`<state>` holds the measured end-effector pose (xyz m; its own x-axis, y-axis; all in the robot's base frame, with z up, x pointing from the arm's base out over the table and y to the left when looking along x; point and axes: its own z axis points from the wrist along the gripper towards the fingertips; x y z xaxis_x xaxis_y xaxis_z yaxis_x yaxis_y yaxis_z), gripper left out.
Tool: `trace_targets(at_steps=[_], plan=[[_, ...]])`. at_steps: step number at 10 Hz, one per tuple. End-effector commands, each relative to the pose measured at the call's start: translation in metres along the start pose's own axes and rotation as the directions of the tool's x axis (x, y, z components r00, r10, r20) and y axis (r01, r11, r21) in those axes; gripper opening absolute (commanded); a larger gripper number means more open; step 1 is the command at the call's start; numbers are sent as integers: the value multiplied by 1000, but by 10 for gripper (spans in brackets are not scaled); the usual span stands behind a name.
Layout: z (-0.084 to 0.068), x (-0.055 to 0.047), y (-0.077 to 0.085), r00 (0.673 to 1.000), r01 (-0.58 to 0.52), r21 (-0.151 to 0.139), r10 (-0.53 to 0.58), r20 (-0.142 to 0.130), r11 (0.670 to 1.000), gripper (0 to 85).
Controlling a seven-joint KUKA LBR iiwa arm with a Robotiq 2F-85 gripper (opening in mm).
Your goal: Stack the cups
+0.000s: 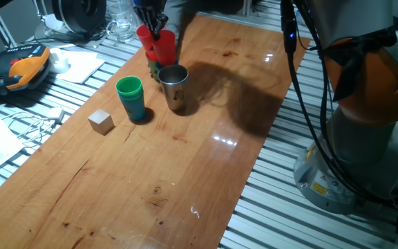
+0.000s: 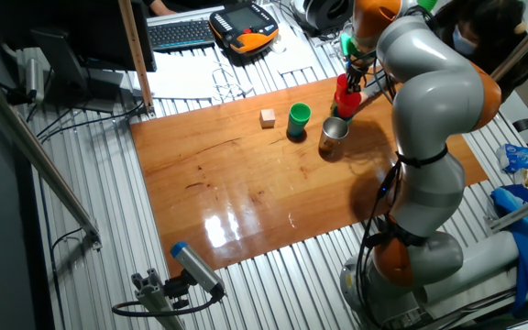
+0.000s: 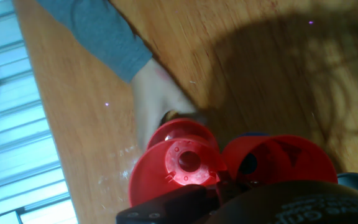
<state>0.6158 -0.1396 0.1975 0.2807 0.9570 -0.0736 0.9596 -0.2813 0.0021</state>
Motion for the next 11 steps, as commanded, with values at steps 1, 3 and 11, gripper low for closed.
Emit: trace_targets(at_steps=[1,3,11], plan=[[-3,1,1,1000,3,-3,-3,0,1000,0],[-3,2,1,1000,3,3,-3,-6,1000,0],[-4,3,2,1000,19,15,-19,-19,1000,0]])
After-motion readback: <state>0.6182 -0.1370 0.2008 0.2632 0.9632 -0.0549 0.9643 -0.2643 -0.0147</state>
